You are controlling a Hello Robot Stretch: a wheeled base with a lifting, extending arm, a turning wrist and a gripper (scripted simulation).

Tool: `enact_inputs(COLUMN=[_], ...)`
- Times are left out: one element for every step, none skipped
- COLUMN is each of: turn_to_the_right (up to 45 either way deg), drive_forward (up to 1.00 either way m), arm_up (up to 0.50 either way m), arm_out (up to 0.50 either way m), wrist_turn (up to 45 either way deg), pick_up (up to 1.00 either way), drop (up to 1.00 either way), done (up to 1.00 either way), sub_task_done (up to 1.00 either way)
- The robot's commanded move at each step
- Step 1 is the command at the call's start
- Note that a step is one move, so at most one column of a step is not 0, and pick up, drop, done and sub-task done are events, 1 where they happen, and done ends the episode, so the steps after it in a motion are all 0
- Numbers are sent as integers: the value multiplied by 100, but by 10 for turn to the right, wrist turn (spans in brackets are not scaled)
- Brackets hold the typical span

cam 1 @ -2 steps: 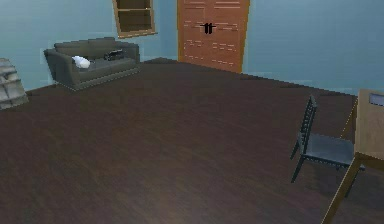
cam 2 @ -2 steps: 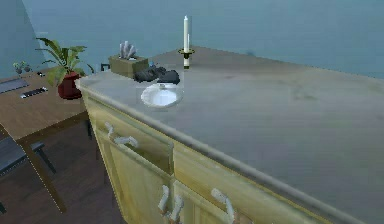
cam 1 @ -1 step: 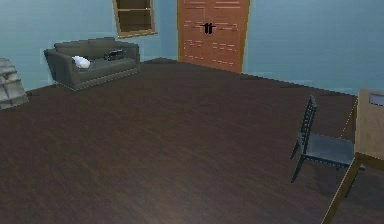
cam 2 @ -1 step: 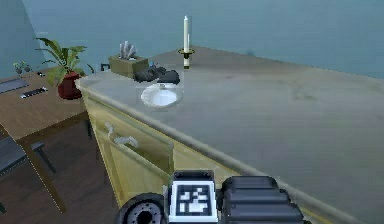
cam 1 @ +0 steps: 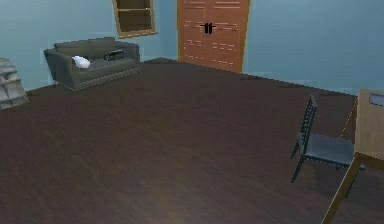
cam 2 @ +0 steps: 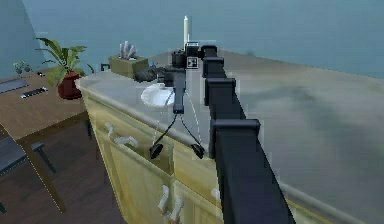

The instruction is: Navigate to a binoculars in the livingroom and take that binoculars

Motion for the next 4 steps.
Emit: enact_inputs(turn_to_the_right=[0, 0, 0, 0], drive_forward=[0, 0, 0, 0], arm_up=[0, 0, 0, 0], arm_out=[0, 0, 0, 0], wrist_turn=[450, 450, 450, 240], pick_up=[0, 0, 0, 0], drop=[0, 0, 0, 0], done=[0, 0, 0, 0], sub_task_done=[0, 0, 0, 0])
